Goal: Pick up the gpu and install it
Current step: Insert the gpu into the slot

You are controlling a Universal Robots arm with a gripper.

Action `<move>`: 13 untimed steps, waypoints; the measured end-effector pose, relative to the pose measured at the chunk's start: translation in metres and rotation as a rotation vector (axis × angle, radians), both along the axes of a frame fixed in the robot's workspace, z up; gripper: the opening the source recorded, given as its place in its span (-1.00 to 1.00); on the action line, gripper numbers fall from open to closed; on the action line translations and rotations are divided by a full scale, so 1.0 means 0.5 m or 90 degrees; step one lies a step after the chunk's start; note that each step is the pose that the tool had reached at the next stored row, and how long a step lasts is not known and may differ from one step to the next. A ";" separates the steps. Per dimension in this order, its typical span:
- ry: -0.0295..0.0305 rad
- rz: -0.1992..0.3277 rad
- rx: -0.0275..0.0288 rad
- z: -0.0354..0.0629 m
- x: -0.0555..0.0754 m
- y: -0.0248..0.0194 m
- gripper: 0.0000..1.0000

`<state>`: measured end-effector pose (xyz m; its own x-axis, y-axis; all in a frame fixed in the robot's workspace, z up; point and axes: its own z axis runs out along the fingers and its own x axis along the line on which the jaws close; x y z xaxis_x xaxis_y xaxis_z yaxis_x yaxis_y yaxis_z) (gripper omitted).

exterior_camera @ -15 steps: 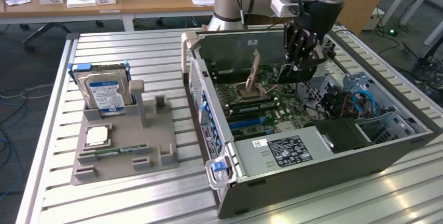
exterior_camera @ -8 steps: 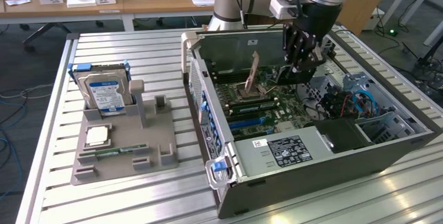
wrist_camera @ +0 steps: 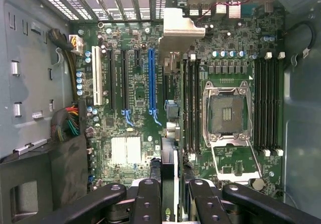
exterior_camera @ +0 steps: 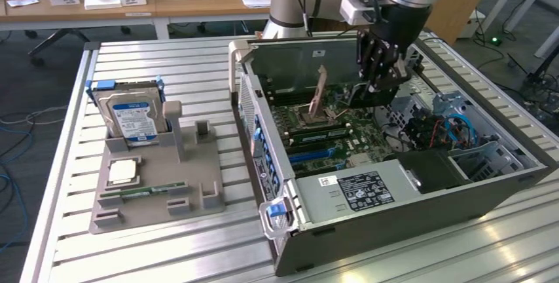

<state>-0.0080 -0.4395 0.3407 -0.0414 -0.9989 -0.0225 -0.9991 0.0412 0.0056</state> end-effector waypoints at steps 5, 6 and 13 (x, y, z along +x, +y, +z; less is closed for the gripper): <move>0.0000 0.000 -0.0001 -0.005 0.000 0.0000 -0.47; 0.0000 0.000 -0.0001 -0.005 0.000 0.0000 -0.47; -0.0001 0.000 0.0002 -0.008 -0.001 0.0002 -0.47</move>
